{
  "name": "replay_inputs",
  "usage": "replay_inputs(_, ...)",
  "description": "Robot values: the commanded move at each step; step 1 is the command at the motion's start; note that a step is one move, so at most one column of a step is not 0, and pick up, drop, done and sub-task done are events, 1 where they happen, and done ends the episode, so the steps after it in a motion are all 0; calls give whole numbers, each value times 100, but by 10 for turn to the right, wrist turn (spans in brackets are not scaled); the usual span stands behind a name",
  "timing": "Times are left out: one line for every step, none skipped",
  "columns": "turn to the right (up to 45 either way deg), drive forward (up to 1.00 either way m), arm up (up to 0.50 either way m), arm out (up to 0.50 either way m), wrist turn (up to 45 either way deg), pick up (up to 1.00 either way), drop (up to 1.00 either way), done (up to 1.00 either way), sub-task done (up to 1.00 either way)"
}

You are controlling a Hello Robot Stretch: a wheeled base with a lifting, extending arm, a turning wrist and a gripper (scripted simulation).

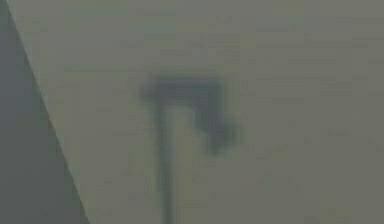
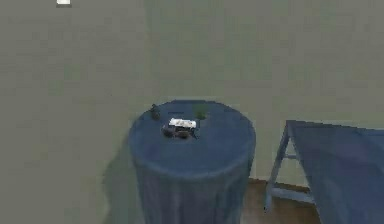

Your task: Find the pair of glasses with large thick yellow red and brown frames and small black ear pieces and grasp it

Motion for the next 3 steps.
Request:
replay_inputs(450,0,0,0,0,0,0,0,0)
replay_inputs(450,0,0,0,0,0,0,0,0)
replay_inputs(180,0,0,0,0,0,0,0,0)
